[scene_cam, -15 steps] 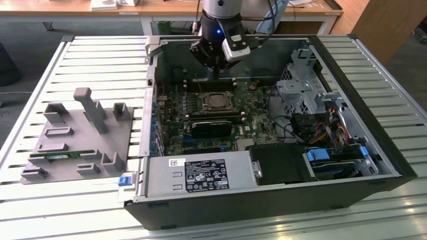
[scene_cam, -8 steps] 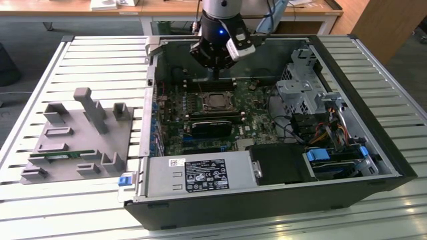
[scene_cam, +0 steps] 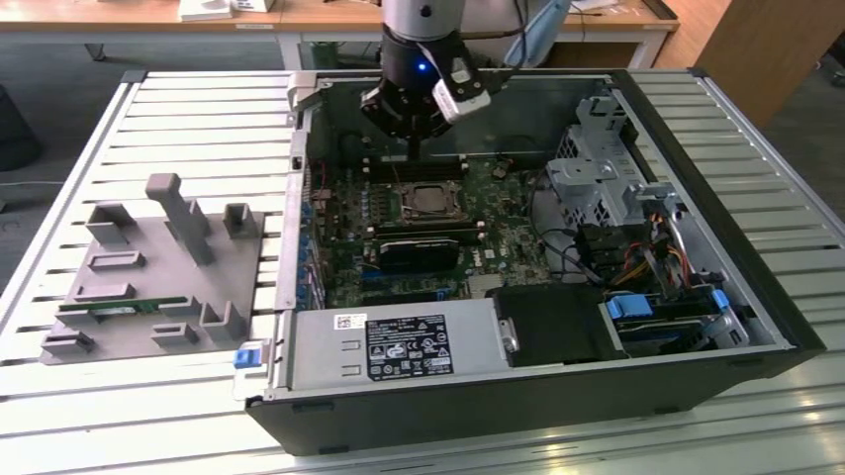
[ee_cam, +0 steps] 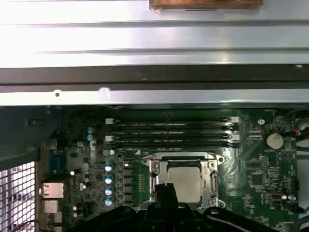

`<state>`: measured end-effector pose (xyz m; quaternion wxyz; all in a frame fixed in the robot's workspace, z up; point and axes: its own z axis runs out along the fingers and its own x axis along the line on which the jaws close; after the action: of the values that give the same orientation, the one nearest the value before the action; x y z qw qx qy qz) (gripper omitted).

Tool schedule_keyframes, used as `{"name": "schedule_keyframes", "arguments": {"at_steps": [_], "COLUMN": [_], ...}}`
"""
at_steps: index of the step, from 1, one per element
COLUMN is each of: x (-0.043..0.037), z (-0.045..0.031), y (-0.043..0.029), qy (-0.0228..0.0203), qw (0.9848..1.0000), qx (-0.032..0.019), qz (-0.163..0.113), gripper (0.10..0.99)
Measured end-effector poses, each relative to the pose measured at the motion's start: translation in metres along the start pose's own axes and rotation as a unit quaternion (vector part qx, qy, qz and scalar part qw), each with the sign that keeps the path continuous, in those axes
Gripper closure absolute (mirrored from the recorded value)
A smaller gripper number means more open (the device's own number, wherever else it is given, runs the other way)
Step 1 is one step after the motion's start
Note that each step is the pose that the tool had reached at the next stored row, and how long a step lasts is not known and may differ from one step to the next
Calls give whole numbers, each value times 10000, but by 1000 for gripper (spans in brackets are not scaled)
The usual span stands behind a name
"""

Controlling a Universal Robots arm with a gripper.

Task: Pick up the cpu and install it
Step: 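Install the first cpu locking lever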

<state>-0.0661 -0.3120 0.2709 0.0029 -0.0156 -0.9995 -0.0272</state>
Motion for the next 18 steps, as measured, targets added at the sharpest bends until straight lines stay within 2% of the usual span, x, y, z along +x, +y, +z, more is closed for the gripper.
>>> {"name": "schedule_keyframes", "arguments": {"at_steps": [4,18], "x": [140,360], "z": [11,84], "y": [-5,-11], "qy": [-10,-7], "qw": [10000,10000], "qx": [-1,0], "qz": [-2,-85], "gripper": [980,980]}}
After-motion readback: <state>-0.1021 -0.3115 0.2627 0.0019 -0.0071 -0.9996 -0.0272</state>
